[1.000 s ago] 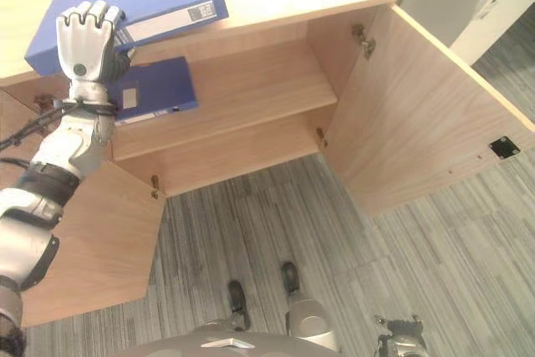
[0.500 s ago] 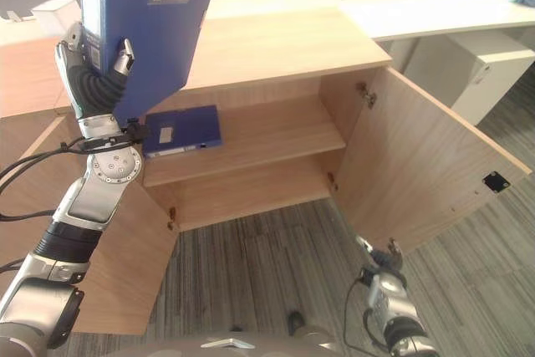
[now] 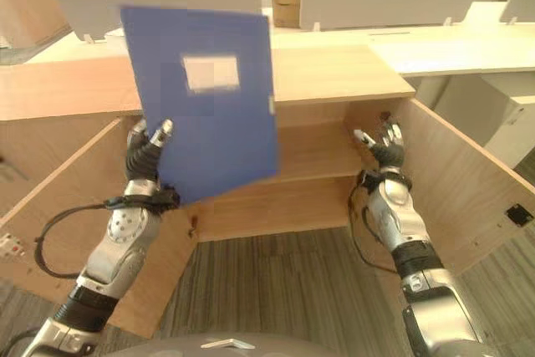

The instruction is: Put the empty folder in the office cabinet

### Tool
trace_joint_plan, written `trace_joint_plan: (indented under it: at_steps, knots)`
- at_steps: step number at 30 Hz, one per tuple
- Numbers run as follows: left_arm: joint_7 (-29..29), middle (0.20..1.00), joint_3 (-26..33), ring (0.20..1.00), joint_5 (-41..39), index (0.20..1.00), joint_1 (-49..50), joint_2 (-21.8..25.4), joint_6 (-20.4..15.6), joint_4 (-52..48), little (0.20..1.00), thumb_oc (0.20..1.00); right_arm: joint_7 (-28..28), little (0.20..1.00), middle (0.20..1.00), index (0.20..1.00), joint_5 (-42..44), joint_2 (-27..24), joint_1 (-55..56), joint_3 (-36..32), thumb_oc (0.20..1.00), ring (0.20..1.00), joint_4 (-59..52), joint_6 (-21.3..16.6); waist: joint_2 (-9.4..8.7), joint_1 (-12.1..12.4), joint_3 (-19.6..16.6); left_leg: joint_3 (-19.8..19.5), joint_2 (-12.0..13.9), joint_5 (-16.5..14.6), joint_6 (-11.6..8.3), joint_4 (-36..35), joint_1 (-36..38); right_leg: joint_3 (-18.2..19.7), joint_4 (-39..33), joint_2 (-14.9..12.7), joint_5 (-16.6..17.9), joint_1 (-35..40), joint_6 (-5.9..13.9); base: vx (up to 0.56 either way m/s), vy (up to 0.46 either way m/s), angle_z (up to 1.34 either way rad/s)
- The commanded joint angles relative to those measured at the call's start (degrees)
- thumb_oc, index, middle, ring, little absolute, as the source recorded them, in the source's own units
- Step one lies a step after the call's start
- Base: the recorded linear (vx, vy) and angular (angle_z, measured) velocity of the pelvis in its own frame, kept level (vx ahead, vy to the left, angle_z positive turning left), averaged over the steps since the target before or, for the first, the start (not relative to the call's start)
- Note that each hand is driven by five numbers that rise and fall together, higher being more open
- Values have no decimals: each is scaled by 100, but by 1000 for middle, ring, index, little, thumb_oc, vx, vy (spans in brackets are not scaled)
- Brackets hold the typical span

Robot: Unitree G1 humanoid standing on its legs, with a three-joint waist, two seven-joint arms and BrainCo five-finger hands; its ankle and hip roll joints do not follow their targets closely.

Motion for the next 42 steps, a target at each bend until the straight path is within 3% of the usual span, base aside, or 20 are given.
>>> trace_joint_plan:
  at_steps: [1, 3, 4, 12, 24, 39, 40, 41, 42]
  knots:
    - [-161, 200, 259, 200, -181, 200, -498, 99, -353, -307, 200, 200, 104, 1000, 1000, 1000, 233, -93, -431, -105, 1000, 1000, 92, -388, -169, 41, -59, 98, 221, -681, -130, 7, 213, -113, 45, -274, -395, 156, 345, 0, 0, 10]
    - [-161, 200, 259, 200, -181, 200, -498, 99, -353, -307, 200, 200, 104, 1000, 1000, 1000, 233, -93, -431, -105, 1000, 1000, 92, -388, -169, 41, -59, 98, 221, -681, -130, 7, 213, -113, 45, -274, -395, 156, 345, 0, 0, 0]
    - [-662, 200, -242, 200, -782, 200, 80, -33, -80, -805, 200, 200, 630, 1000, 1000, 1000, 1212, 327, -678, 354, 1000, 1000, -410, -440, -213, 196, 28, 35, 218, -660, -123, 7, 179, -170, 28, -292, -400, 168, 338, 0, 0, 0]
    - [-931, 200, -424, 200, -1112, 200, 327, -20, 73, -1091, 200, 200, 971, 1000, 1000, 1000, 1383, 828, -624, 983, 1000, 1000, -1170, -405, -262, 314, 56, -27, 213, -634, -129, 7, 92, -212, 12, -301, -415, 133, 312, 7, 3, 12]
    - [-1058, 200, -562, 200, -1141, 200, 311, -34, 146, -1189, 200, 200, 1133, 1000, 1000, 1000, 983, 970, -640, 1684, 1000, 1000, -1329, -42, -319, 369, 45, -64, 196, -635, -125, 7, 23, -259, 12, -340, -415, 94, 320, 0, 0, 0]
    - [-1150, 200, -594, 200, -1109, 200, 223, -82, 272, -1036, 200, 200, 1438, 1000, 1000, 1000, 863, 888, -278, 1972, 1000, 1000, -1446, 316, -323, 352, 64, -78, 176, -641, -116, 7, 5, -272, 12, -368, -399, 77, 336, 0, 1, 0]
    - [-1153, 200, -599, 200, -1099, 200, 209, -82, 276, -1031, 200, 200, 1452, 853, 853, 853, 847, 889, -267, 1986, 853, 853, -1466, 332, -322, 349, 66, -76, 176, -644, -115, 7, 6, -268, 12, -368, -403, 74, 339, 0, 0, 0]
    - [-1160, 200, -607, 200, -1091, 200, 198, -87, 275, -1022, 200, 200, 1485, 614, 614, 614, 845, 889, -264, 2007, 614, 614, -1485, 343, -320, 345, 66, -76, 174, -645, -115, 7, 6, -265, 12, -369, -401, 72, 340, 0, 0, 0]
    - [-1170, 200, -617, 200, -1088, 200, 189, -91, 287, -1015, 200, 200, 1498, 200, 200, 200, 849, 894, -252, 2015, 200, 200, -1506, 345, -319, 343, 64, -76, 172, -648, -115, 7, 7, -268, 12, -371, -400, 72, 341, 0, 0, 0]
